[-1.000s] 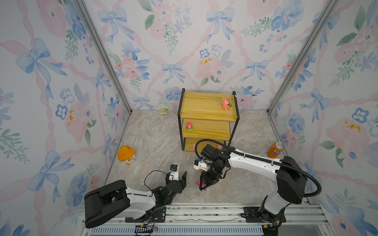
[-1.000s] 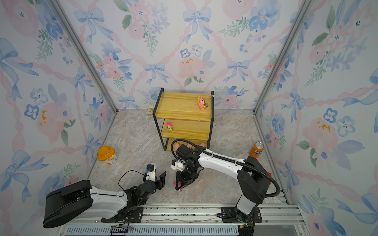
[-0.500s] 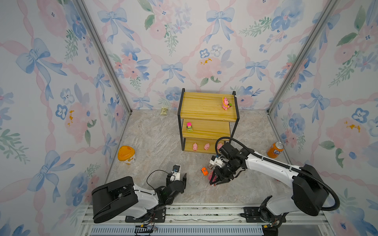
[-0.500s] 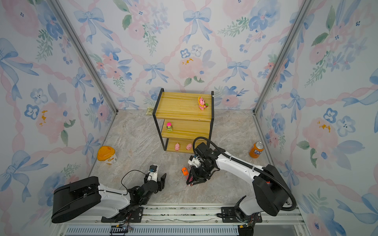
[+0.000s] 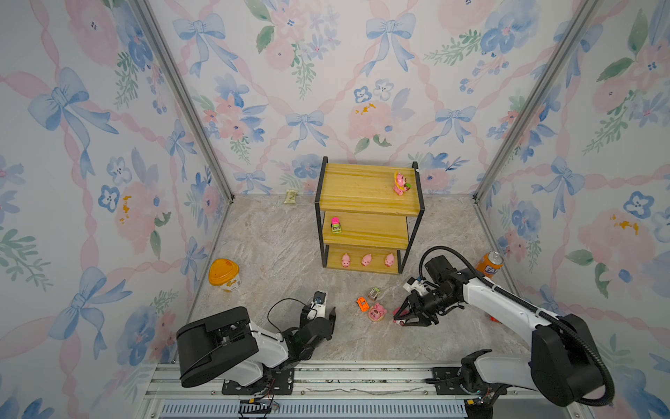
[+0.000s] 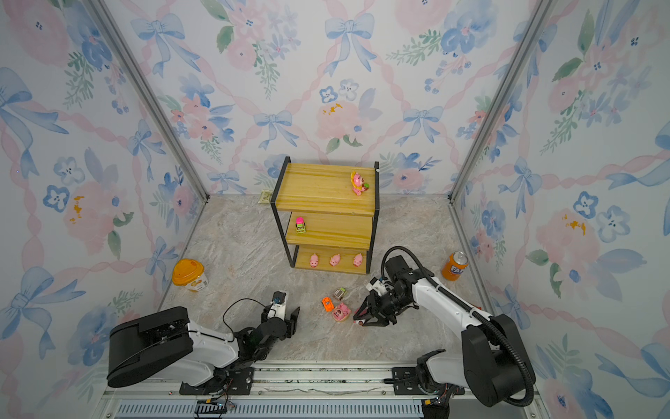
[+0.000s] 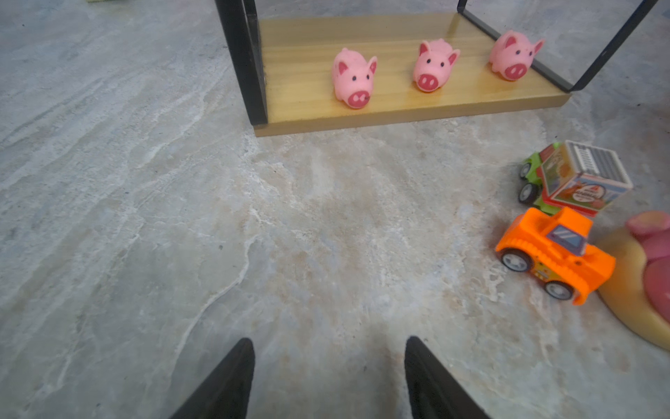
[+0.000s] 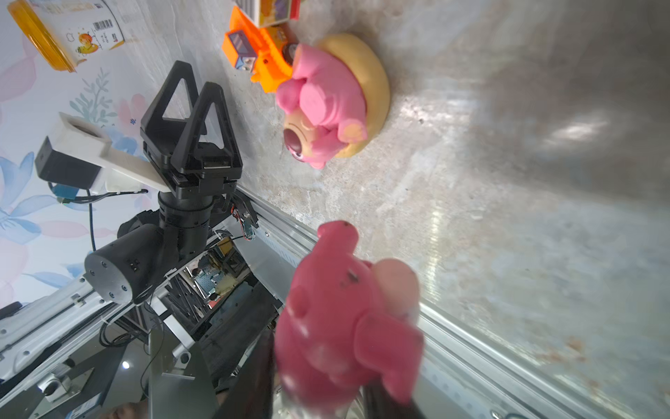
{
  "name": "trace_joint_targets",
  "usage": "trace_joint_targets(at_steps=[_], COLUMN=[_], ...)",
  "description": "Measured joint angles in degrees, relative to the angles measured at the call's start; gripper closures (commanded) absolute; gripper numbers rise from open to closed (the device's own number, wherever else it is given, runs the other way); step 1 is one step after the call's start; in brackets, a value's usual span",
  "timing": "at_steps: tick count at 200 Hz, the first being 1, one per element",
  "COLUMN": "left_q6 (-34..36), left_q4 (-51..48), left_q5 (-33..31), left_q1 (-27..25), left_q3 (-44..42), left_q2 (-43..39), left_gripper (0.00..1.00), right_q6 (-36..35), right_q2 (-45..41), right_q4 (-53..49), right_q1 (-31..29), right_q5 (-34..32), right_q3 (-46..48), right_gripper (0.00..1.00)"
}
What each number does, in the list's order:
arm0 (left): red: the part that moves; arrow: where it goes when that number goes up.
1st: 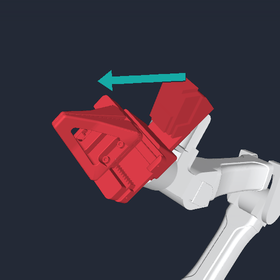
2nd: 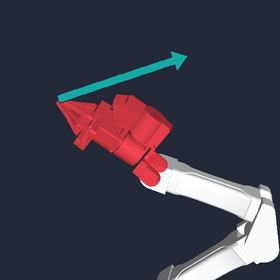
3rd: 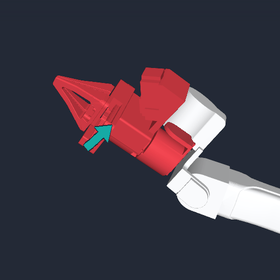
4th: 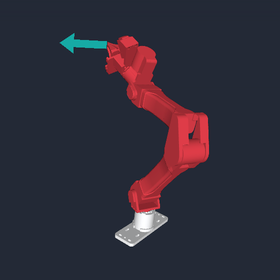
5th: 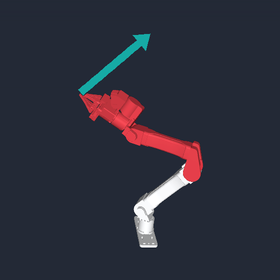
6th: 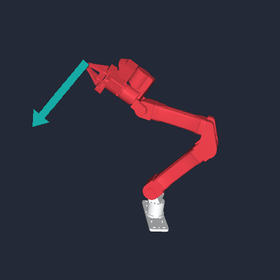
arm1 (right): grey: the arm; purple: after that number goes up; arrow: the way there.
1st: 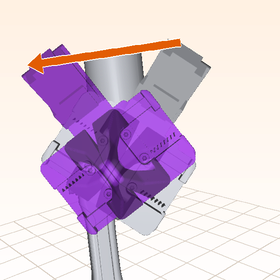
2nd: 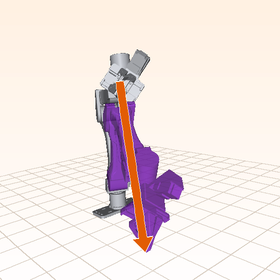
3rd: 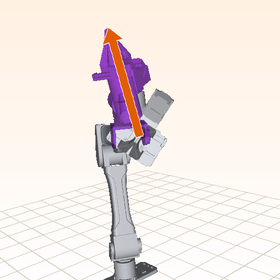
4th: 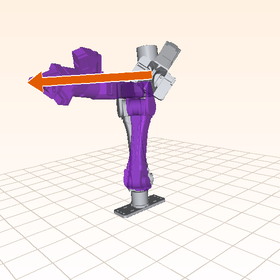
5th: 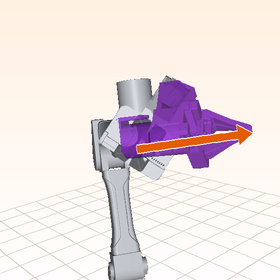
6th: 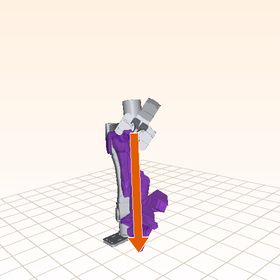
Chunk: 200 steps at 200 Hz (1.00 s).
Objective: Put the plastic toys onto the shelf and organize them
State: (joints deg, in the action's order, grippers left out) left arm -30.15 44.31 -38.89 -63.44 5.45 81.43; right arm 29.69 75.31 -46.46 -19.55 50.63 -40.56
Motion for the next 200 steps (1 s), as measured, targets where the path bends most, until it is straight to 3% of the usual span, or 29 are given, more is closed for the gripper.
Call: trace_joint_targets(at_steps=[44, 69, 117, 200], left_q6=[0.4, 1.0, 1.6, 2.1], left_q4=[1.6, 2.6, 3.4, 5.0], left_q5=[1.0, 1.4, 1.7, 1.8], left_q1=[0.0, 0.0, 0.0, 0.0], left_q3=[1.3, 1.4, 1.5, 1.5], left_q2=[2.8, 3.2, 3.5, 5.3], left_gripper=[0.33, 0.33, 0.33, 0.33], right_q6=[1.3, 2.0, 2.3, 2.0], right_q2=[3.4, 5.4, 11.4, 18.6], right_q4=[0.7, 1.7, 2.4, 2.4], right_q1=[4.4, 4.7, 9.1, 9.8], right_q5=[2.8, 4.6, 5.3, 6.8], right_q3=[2.1, 2.1, 2.1, 0.8], right_gripper=[1.00, 0.95, 0.98, 0.89])
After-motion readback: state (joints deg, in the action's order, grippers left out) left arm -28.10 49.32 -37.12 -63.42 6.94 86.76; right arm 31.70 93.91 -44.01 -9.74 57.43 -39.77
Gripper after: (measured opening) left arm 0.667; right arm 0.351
